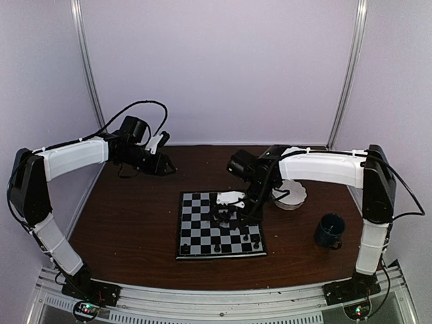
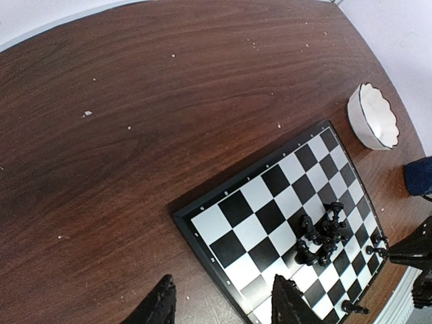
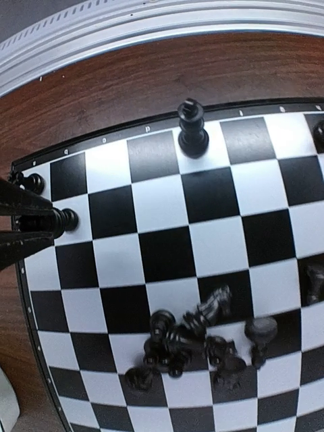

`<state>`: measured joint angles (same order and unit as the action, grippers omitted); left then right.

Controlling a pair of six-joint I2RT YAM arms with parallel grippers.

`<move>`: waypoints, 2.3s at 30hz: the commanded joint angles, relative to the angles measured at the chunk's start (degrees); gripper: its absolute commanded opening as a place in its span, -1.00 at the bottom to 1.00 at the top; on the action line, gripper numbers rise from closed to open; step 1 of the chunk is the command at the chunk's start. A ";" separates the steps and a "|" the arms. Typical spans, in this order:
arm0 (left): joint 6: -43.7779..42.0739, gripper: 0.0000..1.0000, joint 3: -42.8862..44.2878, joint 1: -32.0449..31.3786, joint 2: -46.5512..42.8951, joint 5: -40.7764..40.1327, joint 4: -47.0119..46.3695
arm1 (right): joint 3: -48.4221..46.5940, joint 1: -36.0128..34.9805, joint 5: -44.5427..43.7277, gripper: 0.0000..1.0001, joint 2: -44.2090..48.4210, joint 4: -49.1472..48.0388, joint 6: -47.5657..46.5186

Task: Set up the chess pieces on the board
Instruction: Place the pawn at c7.

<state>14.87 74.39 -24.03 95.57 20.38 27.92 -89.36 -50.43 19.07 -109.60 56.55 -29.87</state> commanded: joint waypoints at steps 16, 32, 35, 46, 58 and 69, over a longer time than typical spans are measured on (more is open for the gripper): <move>-0.72 -0.03 1.46 0.30 -1.83 0.20 -0.95 | 0.08 -4.15 -2.80 -0.85 -6.79 -3.54 -1.48; -0.72 -0.03 1.42 0.29 -1.78 0.27 -1.02 | -0.39 -4.28 -2.70 -0.73 -7.38 -2.92 -1.07; -0.72 -0.03 1.37 0.35 -1.74 0.26 -1.02 | 0.03 -4.23 -2.63 -0.70 -6.33 -2.79 -0.98; -0.71 -0.03 1.46 0.30 -1.79 0.28 -0.98 | 0.31 -5.02 -2.51 -0.73 -5.93 -2.11 -1.06; -0.72 -0.03 1.37 0.30 -1.64 0.20 -1.00 | 0.50 -4.94 -6.83 -0.72 -5.09 -3.29 -0.82; -0.74 -0.03 1.45 0.30 -1.37 0.29 -1.01 | 0.63 -4.94 -5.83 -0.80 -4.85 -2.61 -1.20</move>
<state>14.87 74.39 -24.03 95.46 20.38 27.97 -88.97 -55.22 14.04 -116.68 53.69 -31.11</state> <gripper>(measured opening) 0.487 0.100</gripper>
